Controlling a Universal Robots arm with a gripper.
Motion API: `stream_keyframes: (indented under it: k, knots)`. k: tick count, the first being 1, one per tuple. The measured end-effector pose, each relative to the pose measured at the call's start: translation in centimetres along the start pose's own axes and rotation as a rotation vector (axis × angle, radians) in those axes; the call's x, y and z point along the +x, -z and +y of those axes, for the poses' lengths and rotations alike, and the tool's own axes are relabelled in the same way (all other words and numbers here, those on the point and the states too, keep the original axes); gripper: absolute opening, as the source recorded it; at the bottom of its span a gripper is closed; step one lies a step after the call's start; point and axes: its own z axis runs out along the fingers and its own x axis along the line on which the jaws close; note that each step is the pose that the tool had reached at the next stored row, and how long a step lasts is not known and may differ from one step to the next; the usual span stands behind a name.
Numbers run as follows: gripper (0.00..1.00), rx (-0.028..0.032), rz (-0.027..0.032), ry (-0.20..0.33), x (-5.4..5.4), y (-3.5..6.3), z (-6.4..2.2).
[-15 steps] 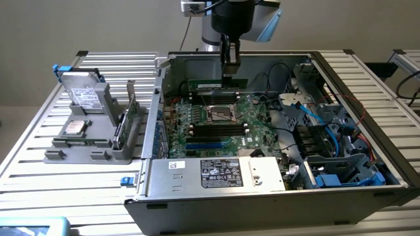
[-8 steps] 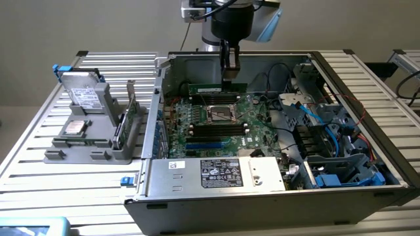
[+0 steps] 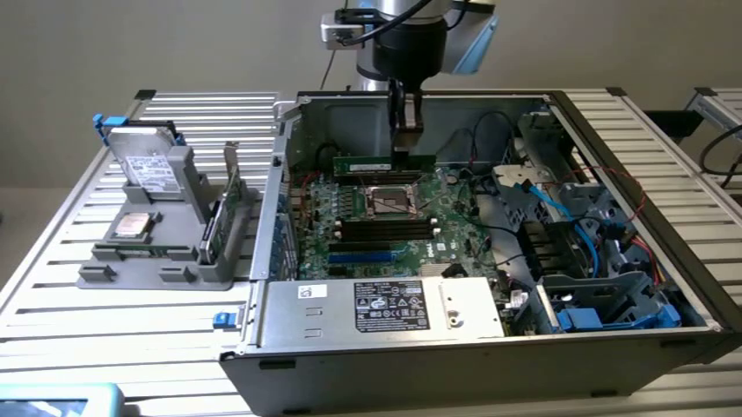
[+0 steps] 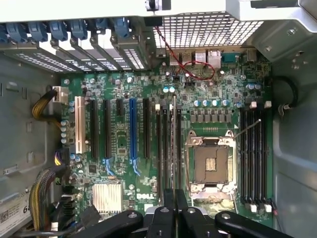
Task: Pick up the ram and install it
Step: 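Insert the ram into the slot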
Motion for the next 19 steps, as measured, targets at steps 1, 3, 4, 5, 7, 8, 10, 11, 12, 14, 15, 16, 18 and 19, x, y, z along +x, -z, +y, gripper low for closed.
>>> stream_keyframes:
  k: [1, 3, 4, 5, 7, 8, 10, 11, 12, 14, 15, 16, 18, 19]
  knots:
    - [0.13, 0.0, 0.0, 0.0, 0.0, -0.18, 0.0]
    - [0.13, 0.0001, 0.0, 0.0, 0.0, -0.55, -0.09]
    - [0.13, 0.0, 0.0, 0.0, 0.0, -0.73, -0.16]
    - [0.13, 0.0, 0.0001, 0.0, -0.1, -0.91, -0.26]
    - [0.13, 0.0, 0.0, 0.0, -0.1, -1.28, -0.46]
    - [0.13, 0.0001, 0.0, 0.0, -0.1, -1.46, -0.52]
    - [0.13, 0.0, -0.0001, 0.0, -0.1, -1.82, -0.52]
    - [0.13, 0.0, -0.0002, 0.0, -0.1, -2.0, -0.52]
    - [0.13, 0.0, -0.0002, 0.0, -0.1, -2.18, -0.53]
    - [0.13, 0.0, -0.0005, 0.0, -0.2, -2.5, -0.53]
    - [0.13, -0.0001, -0.0008, 0.0, -0.2, -2.55, -0.53]
    - [0.13, -0.0001, -0.0011, 0.0, -0.2, -2.59, -0.53]
    - [0.13, -0.0001, -0.0025, 0.0, -0.2, -2.66, -0.54]
    - [0.13, -0.0002, -0.0034, 0.0, -0.2, -2.68, -0.54]
